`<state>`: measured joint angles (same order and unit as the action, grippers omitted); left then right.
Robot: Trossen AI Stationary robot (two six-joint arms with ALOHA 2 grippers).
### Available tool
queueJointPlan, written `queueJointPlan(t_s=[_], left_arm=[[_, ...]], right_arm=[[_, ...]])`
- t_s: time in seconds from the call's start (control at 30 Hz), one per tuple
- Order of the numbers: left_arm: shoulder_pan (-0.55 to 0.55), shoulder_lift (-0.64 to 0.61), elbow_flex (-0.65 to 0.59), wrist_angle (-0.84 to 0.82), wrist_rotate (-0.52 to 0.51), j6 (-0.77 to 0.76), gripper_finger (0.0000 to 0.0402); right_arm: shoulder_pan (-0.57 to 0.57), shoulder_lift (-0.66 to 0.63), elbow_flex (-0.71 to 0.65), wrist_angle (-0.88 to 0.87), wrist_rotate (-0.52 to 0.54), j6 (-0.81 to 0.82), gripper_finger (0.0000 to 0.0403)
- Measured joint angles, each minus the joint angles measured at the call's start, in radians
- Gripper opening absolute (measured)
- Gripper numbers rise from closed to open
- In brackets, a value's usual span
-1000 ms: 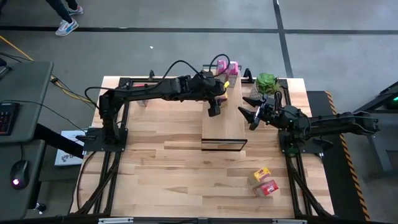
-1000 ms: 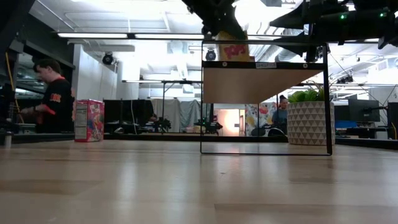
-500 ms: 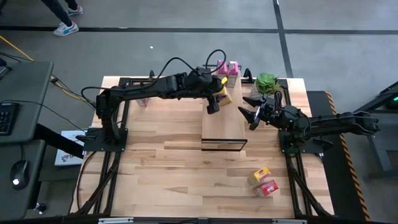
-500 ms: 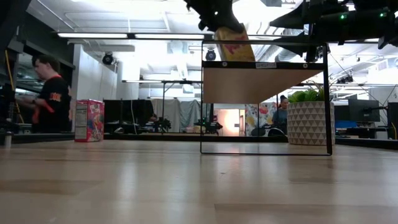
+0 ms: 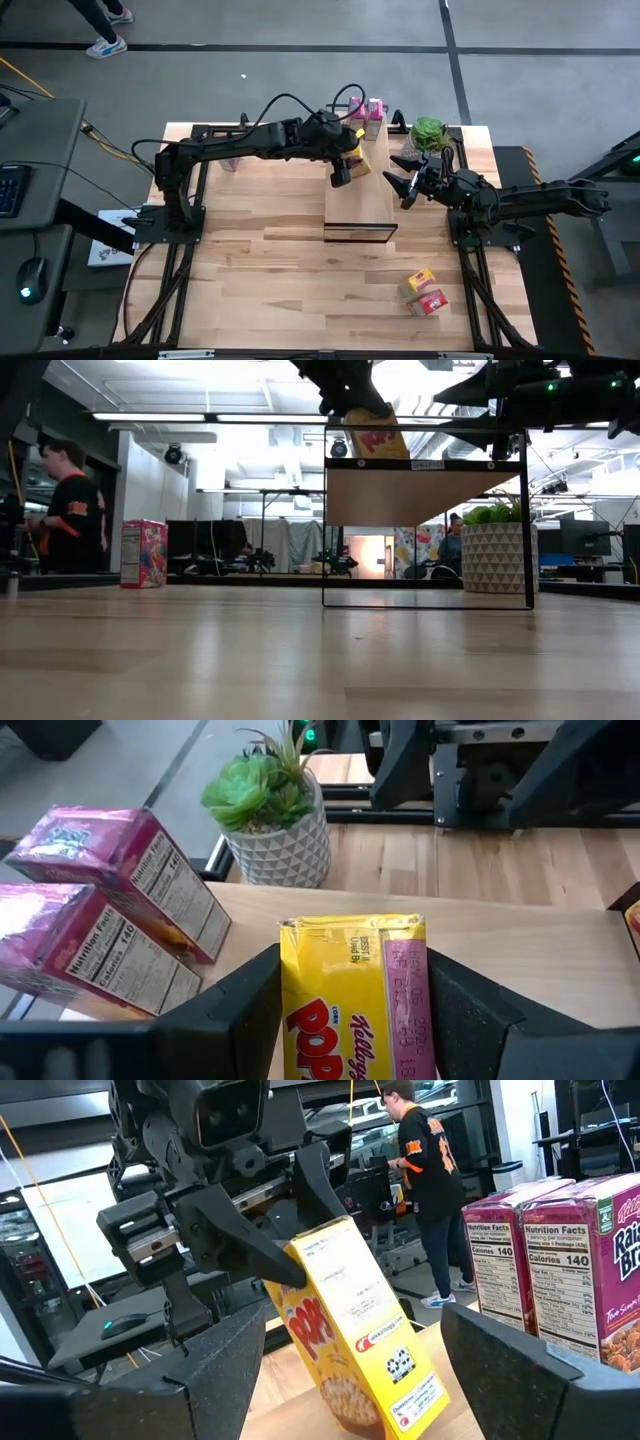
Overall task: Stack cereal on shelf
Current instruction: Put the top yellow cereal box on the shelf
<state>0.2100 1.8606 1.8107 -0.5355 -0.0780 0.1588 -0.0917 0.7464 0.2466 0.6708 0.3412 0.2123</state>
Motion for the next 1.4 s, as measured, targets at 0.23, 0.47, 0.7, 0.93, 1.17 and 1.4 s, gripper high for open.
queueJointPlan(t_s=[0.23,0.47,0.7,0.93,1.17,1.4], left_arm=[[0.000,0.000,0.000,-0.007,0.000,0.010,0.0200],[0.000,0.000,0.000,-0.044,-0.001,0.010,0.0200],[0.000,0.000,0.000,-0.085,-0.003,0.009,0.0200],[-0.002,0.000,0.000,-0.033,-0.021,0.018,0.0200],[0.005,0.000,0.000,-0.018,-0.023,0.002,0.0200],[0.006,0.000,0.000,-0.017,-0.011,-0.008,0.0204]], right_arm=[[0.000,0.000,0.000,0.000,0.000,0.000,0.0296],[0.000,0.000,0.000,0.000,0.000,0.007,0.0296],[0.000,0.000,0.000,0.000,0.000,0.007,0.0296],[0.000,0.000,0.000,0.000,0.001,0.007,0.0296],[0.000,0.000,0.000,0.000,0.000,0.007,0.0296],[0.000,0.000,0.000,0.000,0.001,0.007,0.0296]])
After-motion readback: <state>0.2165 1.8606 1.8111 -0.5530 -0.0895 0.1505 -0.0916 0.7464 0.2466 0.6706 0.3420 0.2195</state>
